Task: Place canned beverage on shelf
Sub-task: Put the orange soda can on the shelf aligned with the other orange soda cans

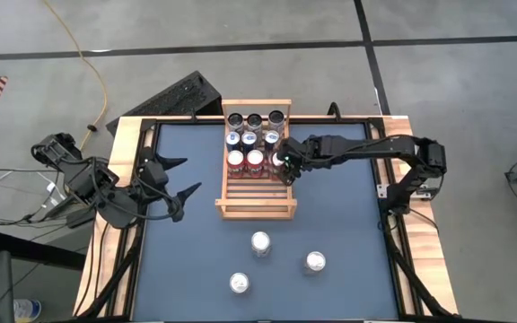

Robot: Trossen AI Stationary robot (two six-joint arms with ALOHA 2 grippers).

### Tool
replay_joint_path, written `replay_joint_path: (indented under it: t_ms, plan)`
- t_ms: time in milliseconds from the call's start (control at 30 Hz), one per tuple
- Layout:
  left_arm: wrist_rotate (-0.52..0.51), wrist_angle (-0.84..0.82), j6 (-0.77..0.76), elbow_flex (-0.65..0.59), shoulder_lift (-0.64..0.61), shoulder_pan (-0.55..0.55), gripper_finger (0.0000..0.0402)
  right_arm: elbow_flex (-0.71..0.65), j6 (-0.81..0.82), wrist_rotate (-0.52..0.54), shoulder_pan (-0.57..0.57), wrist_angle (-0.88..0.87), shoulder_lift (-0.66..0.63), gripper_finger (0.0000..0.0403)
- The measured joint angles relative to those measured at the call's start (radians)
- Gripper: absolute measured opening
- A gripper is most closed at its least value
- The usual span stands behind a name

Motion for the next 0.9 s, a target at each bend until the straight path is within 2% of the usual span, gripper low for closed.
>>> replay_joint_path:
  t_ms: [200, 333, 567, 767, 900]
  plan:
    - [0.000, 0.000, 0.000, 0.000, 0.000, 0.000, 0.0334, 0.000, -0.023, 0.001, -0.032, 0.035, 0.000, 0.0345]
    - [0.000, 0.000, 0.001, 0.000, 0.000, 0.000, 0.0334, 0.000, -0.023, 0.004, -0.036, -0.001, 0.000, 0.0345]
    - [0.000, -0.001, 0.001, 0.000, 0.000, 0.000, 0.0334, 0.000, -0.022, 0.060, -0.032, -0.040, 0.000, 0.0345]
    - [0.000, -0.002, 0.010, 0.000, 0.000, 0.000, 0.0334, 0.001, -0.025, 0.058, 0.019, -0.044, -0.067, 0.0345]
    - [-0.003, -0.002, 0.029, 0.000, 0.000, 0.000, 0.0334, 0.001, -0.119, 0.106, 0.074, 0.030, -0.109, 0.0345]
